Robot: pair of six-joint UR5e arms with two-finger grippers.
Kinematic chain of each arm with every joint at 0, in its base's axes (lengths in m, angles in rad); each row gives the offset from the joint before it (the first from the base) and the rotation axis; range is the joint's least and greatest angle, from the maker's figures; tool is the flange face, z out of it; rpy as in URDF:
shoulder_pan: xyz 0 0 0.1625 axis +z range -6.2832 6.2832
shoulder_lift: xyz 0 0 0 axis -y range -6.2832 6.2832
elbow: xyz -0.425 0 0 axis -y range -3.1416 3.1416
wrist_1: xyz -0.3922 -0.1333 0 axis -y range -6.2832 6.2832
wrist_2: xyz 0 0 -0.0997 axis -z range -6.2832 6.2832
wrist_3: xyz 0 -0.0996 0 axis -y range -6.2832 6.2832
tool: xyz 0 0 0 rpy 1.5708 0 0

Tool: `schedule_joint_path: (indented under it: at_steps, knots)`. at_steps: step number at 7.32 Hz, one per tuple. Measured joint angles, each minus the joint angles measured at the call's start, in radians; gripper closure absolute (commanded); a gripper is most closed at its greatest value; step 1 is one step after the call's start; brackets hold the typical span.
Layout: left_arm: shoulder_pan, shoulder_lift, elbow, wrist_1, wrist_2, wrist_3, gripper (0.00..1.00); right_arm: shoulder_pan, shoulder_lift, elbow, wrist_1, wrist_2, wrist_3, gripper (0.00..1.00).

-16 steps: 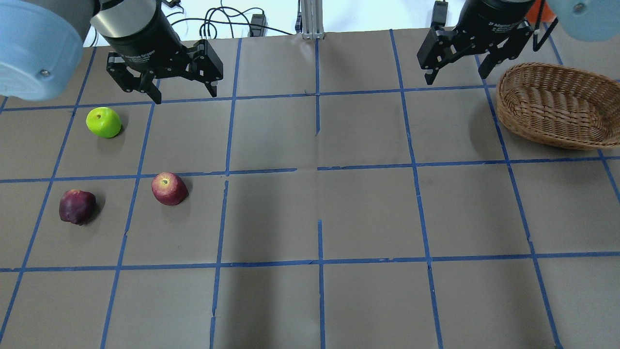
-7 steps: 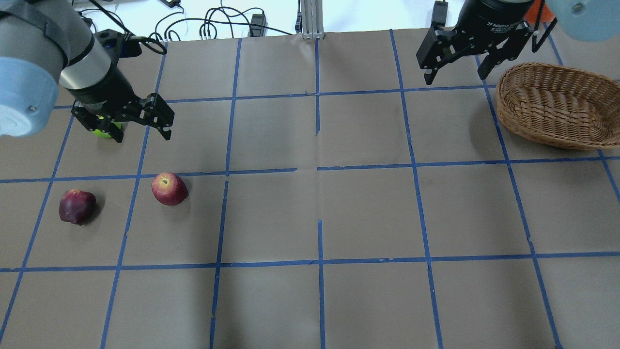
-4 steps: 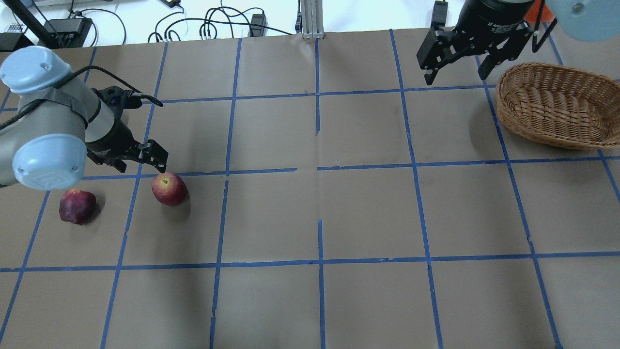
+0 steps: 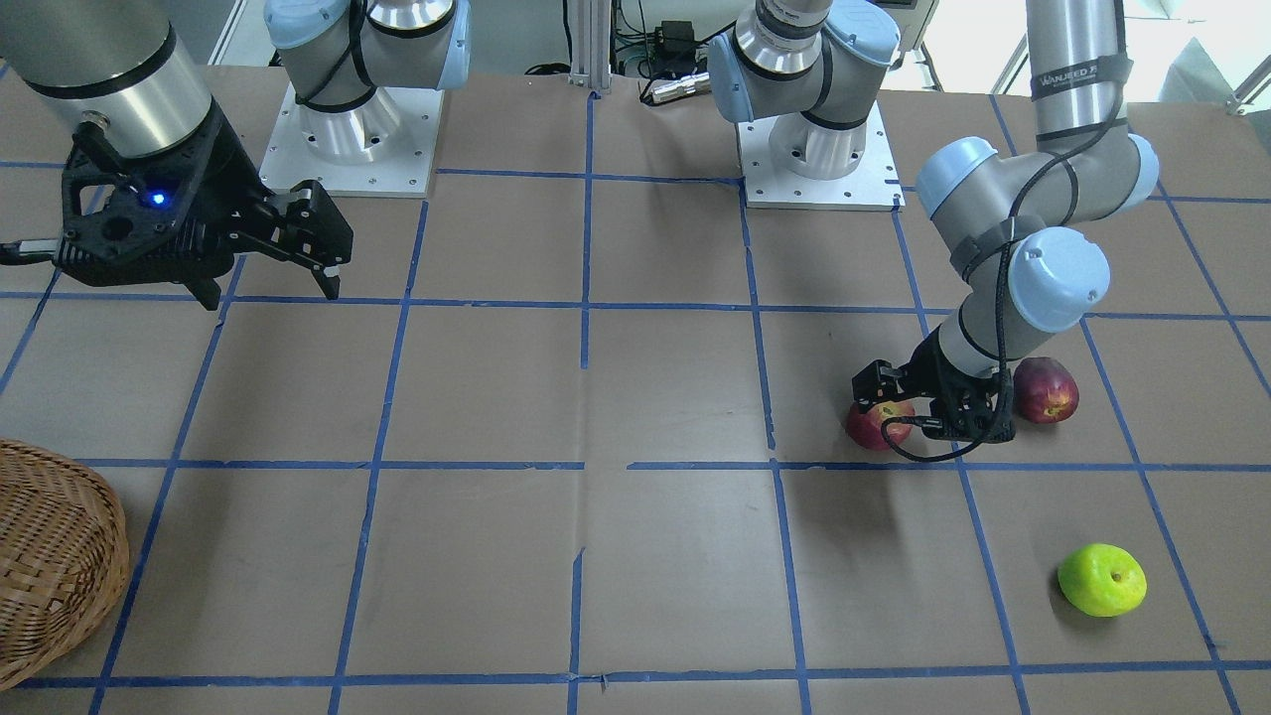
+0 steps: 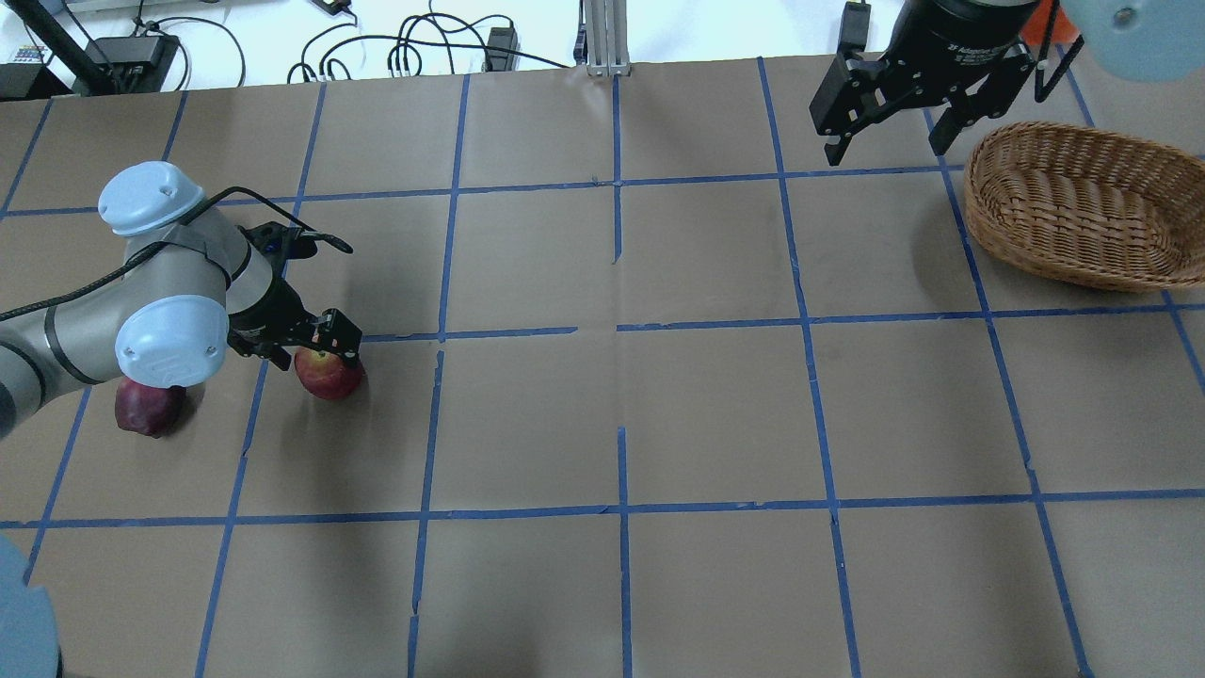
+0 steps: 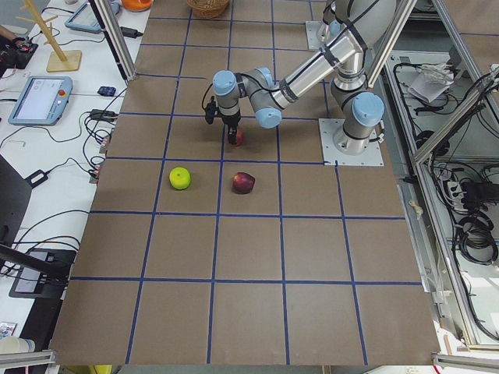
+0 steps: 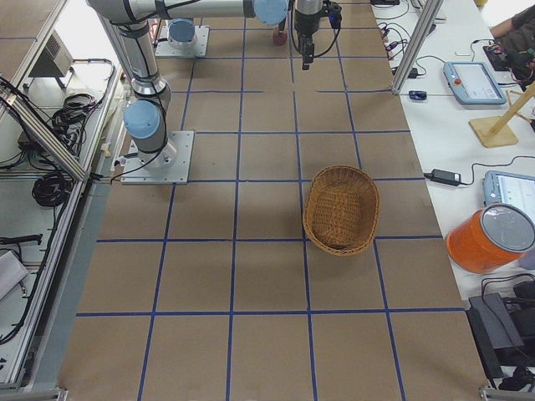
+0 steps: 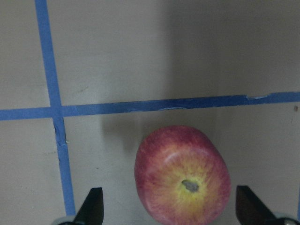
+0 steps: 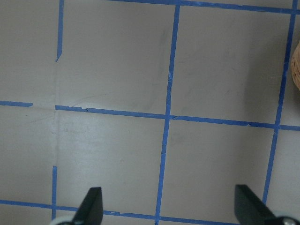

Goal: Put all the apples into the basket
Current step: 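Close the left gripper around the light red apple, then carry the light red apple to the table center and release it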

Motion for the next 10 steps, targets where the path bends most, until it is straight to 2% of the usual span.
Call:
schedule_joint_path:
  at_steps: [1,2,4,5,8,9,10]
  knots:
    - [-0.001,-0.018,0.000,0.002,-0.006,0.000,0.72,0.000,0.000,0.000,0.001,-0.001,0.000,0.00]
    - [-0.003,-0.023,0.002,0.003,-0.006,-0.003,0.88,0.000,0.000,0.000,0.001,-0.001,0.000,0.00]
    - [-0.028,-0.003,0.033,-0.002,-0.011,-0.090,0.88,0.000,-0.001,0.000,0.001,-0.002,-0.001,0.00]
    - [-0.077,-0.002,0.080,-0.014,-0.014,-0.206,0.88,0.000,-0.001,0.000,0.001,-0.002,-0.003,0.00]
    - [-0.357,-0.031,0.214,-0.011,-0.088,-0.668,0.87,0.000,-0.003,0.001,0.005,-0.002,-0.014,0.00]
    - [-0.436,-0.054,0.249,0.005,-0.116,-0.791,0.87,0.000,-0.003,0.002,0.009,-0.003,-0.017,0.00]
    - [-0.505,-0.086,0.276,0.017,-0.128,-0.865,0.83,-0.001,-0.004,0.001,0.013,-0.003,-0.018,0.00]
